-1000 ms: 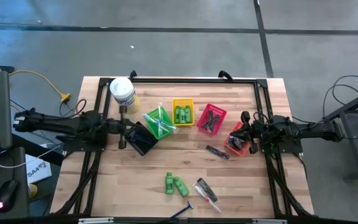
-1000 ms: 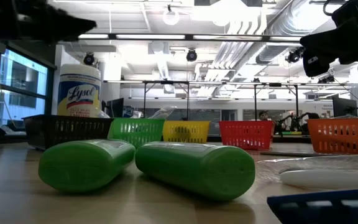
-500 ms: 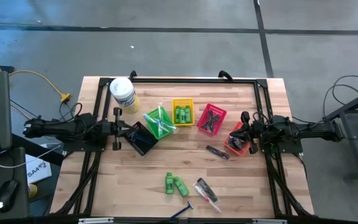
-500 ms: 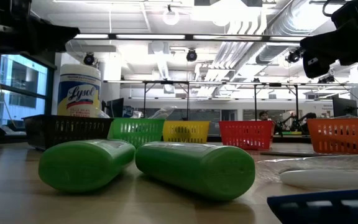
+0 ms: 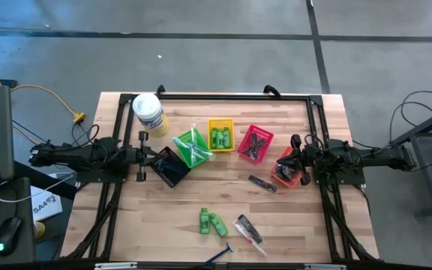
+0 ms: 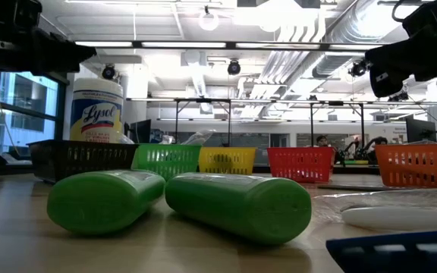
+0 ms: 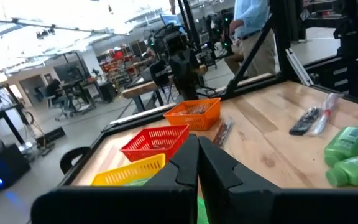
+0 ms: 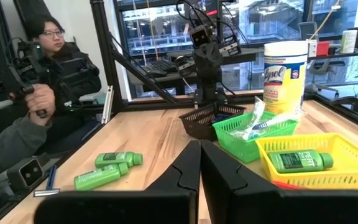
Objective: Pick & Place Travel size toiletries
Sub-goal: Put the blue razor into the black bin
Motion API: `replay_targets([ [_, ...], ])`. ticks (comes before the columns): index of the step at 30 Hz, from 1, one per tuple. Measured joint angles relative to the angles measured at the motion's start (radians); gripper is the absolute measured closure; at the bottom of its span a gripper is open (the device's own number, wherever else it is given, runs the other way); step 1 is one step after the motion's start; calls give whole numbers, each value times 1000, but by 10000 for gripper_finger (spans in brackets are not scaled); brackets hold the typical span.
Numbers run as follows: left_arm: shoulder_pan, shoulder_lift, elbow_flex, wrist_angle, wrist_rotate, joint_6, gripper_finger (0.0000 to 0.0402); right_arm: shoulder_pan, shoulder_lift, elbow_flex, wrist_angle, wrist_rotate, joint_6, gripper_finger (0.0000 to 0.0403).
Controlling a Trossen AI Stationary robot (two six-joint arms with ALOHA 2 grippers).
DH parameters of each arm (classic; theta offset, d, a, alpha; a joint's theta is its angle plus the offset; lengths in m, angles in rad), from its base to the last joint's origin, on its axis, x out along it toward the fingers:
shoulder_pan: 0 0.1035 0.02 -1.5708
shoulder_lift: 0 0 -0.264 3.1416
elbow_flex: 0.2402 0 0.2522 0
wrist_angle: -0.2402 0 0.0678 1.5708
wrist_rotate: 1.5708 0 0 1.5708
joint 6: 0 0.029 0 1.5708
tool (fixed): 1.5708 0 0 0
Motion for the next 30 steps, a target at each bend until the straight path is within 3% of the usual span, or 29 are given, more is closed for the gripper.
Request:
replay_targets([
  [30, 0, 0, -3, -60, -25, -73, 401, 0, 0, 0, -58, 7, 2, 398],
])
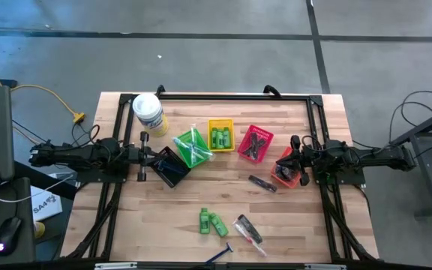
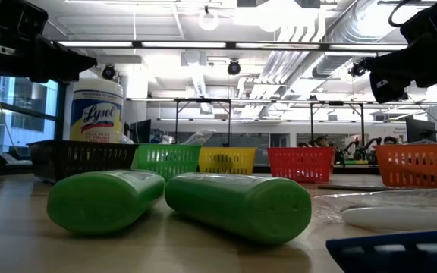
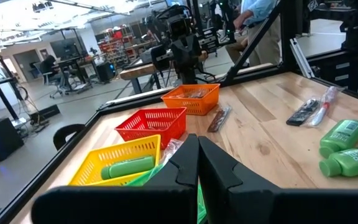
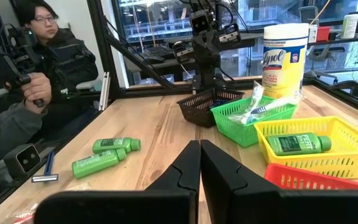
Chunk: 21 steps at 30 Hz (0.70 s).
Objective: Pick & Place Travel size toiletries
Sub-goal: Put the blue razor into the black bin
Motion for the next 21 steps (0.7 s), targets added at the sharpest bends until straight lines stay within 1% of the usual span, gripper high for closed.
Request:
replay_targets([
  [21, 0, 0, 0, 1, 2, -2, 401, 0, 0, 0, 2, 8, 3, 398],
])
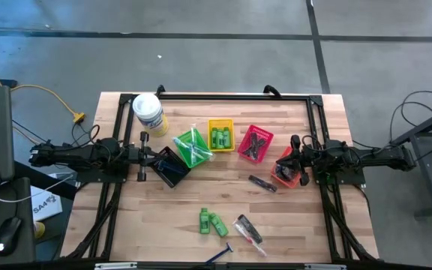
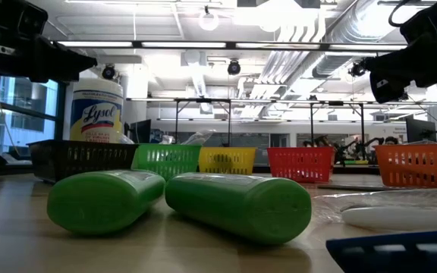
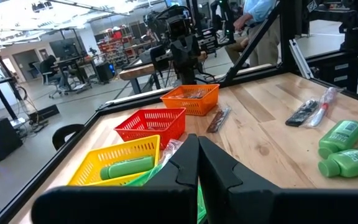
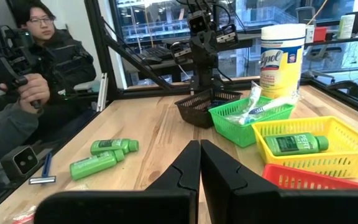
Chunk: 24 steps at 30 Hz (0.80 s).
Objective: Pick & Place Travel size toiletries
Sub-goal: Put the blue razor into the black bin
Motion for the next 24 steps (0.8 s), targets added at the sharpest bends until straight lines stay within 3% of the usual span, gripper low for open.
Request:
replay_targets([
  [11, 0, 0, 25, 11, 80, -79, 401, 0, 0, 0, 18, 58, 41, 398],
  [24, 0, 0, 32, 0, 81, -85, 401, 0, 0, 0, 16, 47, 41, 398],
])
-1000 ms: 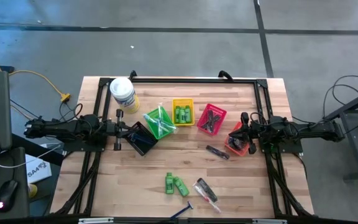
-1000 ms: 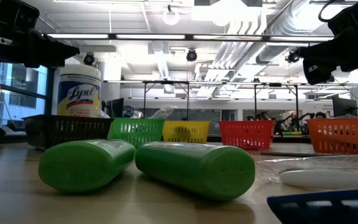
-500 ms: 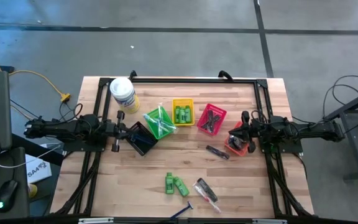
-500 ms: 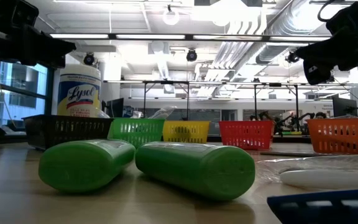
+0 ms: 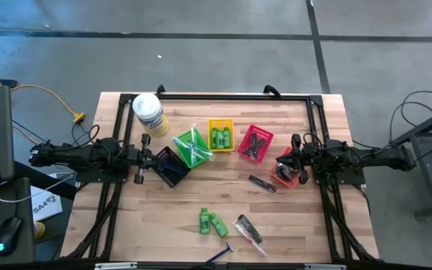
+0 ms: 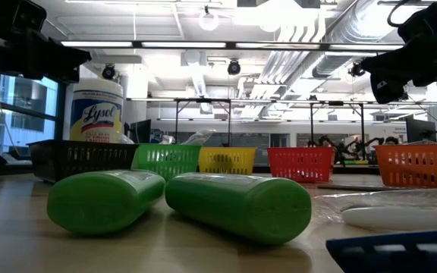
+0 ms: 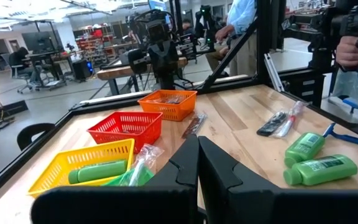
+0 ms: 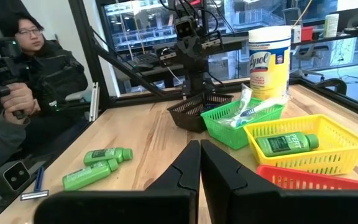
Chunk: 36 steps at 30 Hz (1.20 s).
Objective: Pick & Place Travel size toiletries
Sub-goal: Put the blue razor into the black bin
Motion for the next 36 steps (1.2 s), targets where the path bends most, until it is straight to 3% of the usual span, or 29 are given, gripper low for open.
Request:
replay_targets([
  [25, 0, 0, 4, -16, -3, -1, 401, 0, 0, 0, -17, -1, -18, 398],
  [36, 0, 0, 4, -16, -89, -22, 401, 0, 0, 0, -23, -2, -18, 398],
])
